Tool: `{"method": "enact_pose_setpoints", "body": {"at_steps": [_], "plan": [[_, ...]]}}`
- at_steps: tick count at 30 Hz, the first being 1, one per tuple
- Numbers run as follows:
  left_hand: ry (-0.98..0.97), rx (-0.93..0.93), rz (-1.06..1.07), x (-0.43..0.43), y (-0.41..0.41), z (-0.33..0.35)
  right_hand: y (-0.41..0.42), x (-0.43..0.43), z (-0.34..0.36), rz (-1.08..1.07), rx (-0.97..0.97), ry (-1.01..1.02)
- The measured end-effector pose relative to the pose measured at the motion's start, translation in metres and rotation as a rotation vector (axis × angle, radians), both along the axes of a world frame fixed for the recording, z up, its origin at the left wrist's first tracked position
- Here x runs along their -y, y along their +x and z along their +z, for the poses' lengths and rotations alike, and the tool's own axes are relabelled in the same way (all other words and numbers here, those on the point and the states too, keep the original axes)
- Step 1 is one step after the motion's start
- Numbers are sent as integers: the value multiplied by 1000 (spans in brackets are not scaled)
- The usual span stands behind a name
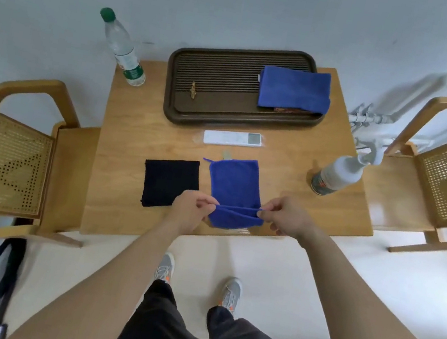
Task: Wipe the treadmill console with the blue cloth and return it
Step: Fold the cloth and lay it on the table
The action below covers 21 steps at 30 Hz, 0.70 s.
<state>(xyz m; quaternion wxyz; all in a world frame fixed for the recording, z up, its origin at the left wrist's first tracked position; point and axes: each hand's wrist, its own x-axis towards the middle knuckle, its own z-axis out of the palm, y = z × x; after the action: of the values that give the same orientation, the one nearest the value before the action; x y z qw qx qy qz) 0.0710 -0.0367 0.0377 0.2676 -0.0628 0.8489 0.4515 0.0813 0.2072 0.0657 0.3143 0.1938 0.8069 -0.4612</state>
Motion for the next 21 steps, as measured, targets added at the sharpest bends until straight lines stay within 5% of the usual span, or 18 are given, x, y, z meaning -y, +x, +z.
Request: {"method": "enact_pose_setpoints", "body": {"at_steps": [8, 12, 16, 21], "plan": [[28, -53, 199, -23, -103, -40, -105, 8, -49, -184, -127, 41], [-188, -159, 249, -34, -110, -61, -115, 17, -81, -296, -144, 64], [-384, -446, -150, -35, -62, -71, -71, 27, -93, -103, -308, 336], [-640, -369, -572, -35, -19, -83, -35, 43, -106, 55, -214, 414]]}}
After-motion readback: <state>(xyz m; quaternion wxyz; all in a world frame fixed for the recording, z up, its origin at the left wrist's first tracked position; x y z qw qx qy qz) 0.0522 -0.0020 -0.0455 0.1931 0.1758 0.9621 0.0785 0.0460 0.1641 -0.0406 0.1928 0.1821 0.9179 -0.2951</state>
